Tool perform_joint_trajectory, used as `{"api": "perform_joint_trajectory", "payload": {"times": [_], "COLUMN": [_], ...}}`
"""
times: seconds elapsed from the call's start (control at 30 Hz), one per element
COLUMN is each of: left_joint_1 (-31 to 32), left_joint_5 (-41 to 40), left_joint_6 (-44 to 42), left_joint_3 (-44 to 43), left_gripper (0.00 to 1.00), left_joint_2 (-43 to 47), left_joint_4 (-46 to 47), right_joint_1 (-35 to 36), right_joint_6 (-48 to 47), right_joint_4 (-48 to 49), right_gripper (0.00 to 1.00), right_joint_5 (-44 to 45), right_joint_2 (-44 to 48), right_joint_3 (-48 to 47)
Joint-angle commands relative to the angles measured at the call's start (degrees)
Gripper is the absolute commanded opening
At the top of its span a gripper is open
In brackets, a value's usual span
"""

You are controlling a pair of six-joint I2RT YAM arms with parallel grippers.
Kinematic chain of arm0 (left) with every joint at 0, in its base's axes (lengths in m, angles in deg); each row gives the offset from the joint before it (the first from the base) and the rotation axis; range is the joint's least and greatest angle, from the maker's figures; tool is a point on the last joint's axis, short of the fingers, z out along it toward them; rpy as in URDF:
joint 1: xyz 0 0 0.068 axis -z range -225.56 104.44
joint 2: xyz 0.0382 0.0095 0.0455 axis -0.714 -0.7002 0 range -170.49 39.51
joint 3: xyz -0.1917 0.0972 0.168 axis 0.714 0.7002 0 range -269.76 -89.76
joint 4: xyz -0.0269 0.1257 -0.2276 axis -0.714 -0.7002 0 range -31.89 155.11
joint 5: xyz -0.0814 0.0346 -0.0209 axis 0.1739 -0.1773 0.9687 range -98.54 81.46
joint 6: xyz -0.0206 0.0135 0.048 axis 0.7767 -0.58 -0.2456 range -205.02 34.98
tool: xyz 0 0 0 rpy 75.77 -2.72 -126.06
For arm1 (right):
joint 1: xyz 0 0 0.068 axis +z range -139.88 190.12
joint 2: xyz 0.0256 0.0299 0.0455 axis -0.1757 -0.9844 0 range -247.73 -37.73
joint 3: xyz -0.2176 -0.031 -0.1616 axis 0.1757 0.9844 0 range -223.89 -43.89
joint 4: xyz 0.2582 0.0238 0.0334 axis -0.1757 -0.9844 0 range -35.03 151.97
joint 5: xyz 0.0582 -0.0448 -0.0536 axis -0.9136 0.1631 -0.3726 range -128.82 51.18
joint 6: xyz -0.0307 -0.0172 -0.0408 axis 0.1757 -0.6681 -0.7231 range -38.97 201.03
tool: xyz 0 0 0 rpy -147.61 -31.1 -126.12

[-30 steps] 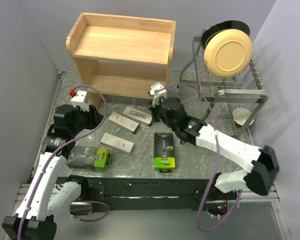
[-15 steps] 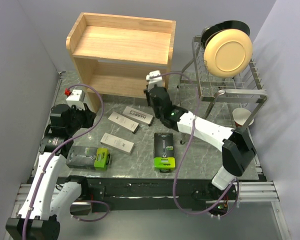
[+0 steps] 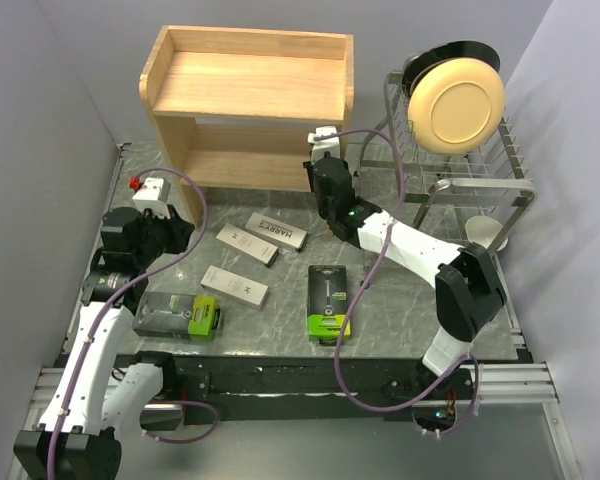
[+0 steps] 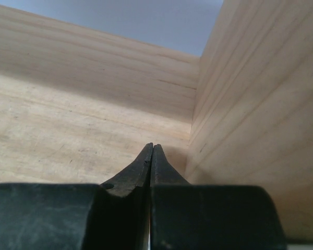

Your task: Place and organize the shaving razors onto the shelf

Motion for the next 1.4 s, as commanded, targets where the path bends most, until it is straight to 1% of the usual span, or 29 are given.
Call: {"api": "perform_joint_trajectory", "payload": {"times": [0.0, 0.23, 0.3, 0.37, 0.43, 0.47, 0.53, 0.57, 0.6, 0.63, 0.7, 0.73, 0.83, 0.87, 0.93, 0.97, 1.03, 1.07, 1.1, 1.13, 1.17, 1.23, 1.27, 1.37], "left_joint_1": [-0.4, -0.5, -0.5, -0.6, -0.6, -0.6, -0.6, -0.6, -0.5, -0.5, -0.3, -0.1, 1.2, 2.6, 5.0, 8.3, 11.9, 15.1, 16.3, 17.5, 20.1, 22.6, 25.5, 30.5], "left_joint_5": [1.7, 1.5, 1.7, 1.7, 2.0, 2.6, 3.1, 3.6, 5.3, 6.4, 9.4, 10.1, 12.2, 13.0, 14.6, 14.7, 14.5, 14.3, 14.2, 13.0, 11.8, 11.3, 12.2, 12.0], "left_joint_6": [0.6, 0.5, 0.8, 0.6, 0.5, 0.4, 0.5, 0.7, 0.8, 0.8, 0.7, 0.6, 0.8, 1.2, 2.5, 4.1, 5.7, 7.5, 8.5, 11.2, 12.9, 17.5, 18.6, 23.9], "left_joint_3": [0.0, 1.2, 1.5, 1.6, 1.6, 1.4, 1.3, 1.0, 1.0, 1.1, 1.7, 2.0, 2.6, 2.8, 3.2, 4.1, 5.5, 5.9, 6.3, 7.3, 7.9, 8.8, 8.9, 9.4], "left_gripper": [0.18, 0.18, 0.18, 0.19, 0.23, 0.25, 0.41, 0.52, 0.67, 0.71, 0.77, 0.78, 0.81, 0.81, 0.81, 0.81, 0.83, 0.84, 0.84, 0.84, 0.84, 0.84, 0.83, 0.81], "left_joint_2": [0.2, 1.2, 1.4, 1.7, 2.2, 2.5, 2.8, 2.9, 2.8, 2.7, 2.5, 2.2, 1.1, 0.6, -0.3, -0.6, -1.7, -2.8, -3.3, -3.9, -5.1, -7.4, -10.7, -16.1], "left_joint_4": [1.6, 1.9, 2.1, 2.1, 1.8, 1.7, 1.3, 0.7, 0.5, 0.3, 0.5, 0.7, 1.0, 1.2, 2.0, 3.7, 5.6, 7.1, 7.8, 8.5, 9.1, 11.1, 12.0, 18.3], "right_joint_1": [-3.5, -4.6, -4.6, -4.6, -3.9, -3.3, -0.4, 1.0, 3.1, 4.4, 6.6, 8.7, 11.4, 11.7, 12.3, 12.4, 12.7, 12.8, 12.8, 12.8, 12.8, 12.7, 12.5, 12.1], "right_joint_6": [-2.4, -5.8, -6.4, -7.0, -8.0, -8.9, -12.9, -14.2, -16.3, -16.8, -16.8, -16.4, -13.4, -12.4, -9.4, -8.4, -6.9, -5.0, -3.9, -2.7, 0.9, 4.6, 10.2, 15.8], "right_joint_4": [4.9, 7.4, 8.3, 8.2, 8.3, 9.8, 12.8, 15.6, 16.4, 16.7, 15.0, 13.8, 6.9, 2.4, -1.9, -6.7, -11.7, -17.3, -20.4, -23.8, -30.3, -36.5, -41.5, -46.1], "right_gripper": [0.00, 0.00, 0.00, 0.00, 0.00, 0.00, 0.00, 0.04, 0.11, 0.25, 0.37, 0.46, 0.57, 0.58, 0.61, 0.64, 0.66, 0.67, 0.69, 0.69, 0.69, 0.70, 0.70, 0.70], "right_joint_5": [6.4, 8.1, 8.6, 7.3, 4.3, 3.6, 2.2, 1.4, 0.3, -1.3, -2.3, -3.6, -5.3, -7.5, -11.0, -15.7, -19.2, -23.3, -24.9, -26.7, -29.0, -29.4, -29.5, -30.6], "right_joint_2": [-2.4, -5.7, -5.7, -4.4, -1.7, -0.7, 3.1, 4.5, 6.1, 8.8, 11.3, 13.5, 17.1, 18.1, 22.0, 23.5, 28.1, 29.5, 31.8, 32.8, 33.6, 35.1, 35.6, 37.1], "right_joint_3": [-3.0, -5.9, -5.8, -4.9, -3.6, -1.5, 1.2, 4.2, 5.5, 6.6, 9.2, 10.4, 12.4, 13.0, 15.3, 16.1, 18.4, 18.8, 19.0, 18.8, 18.7, 18.3, 18.3, 19.1]}}
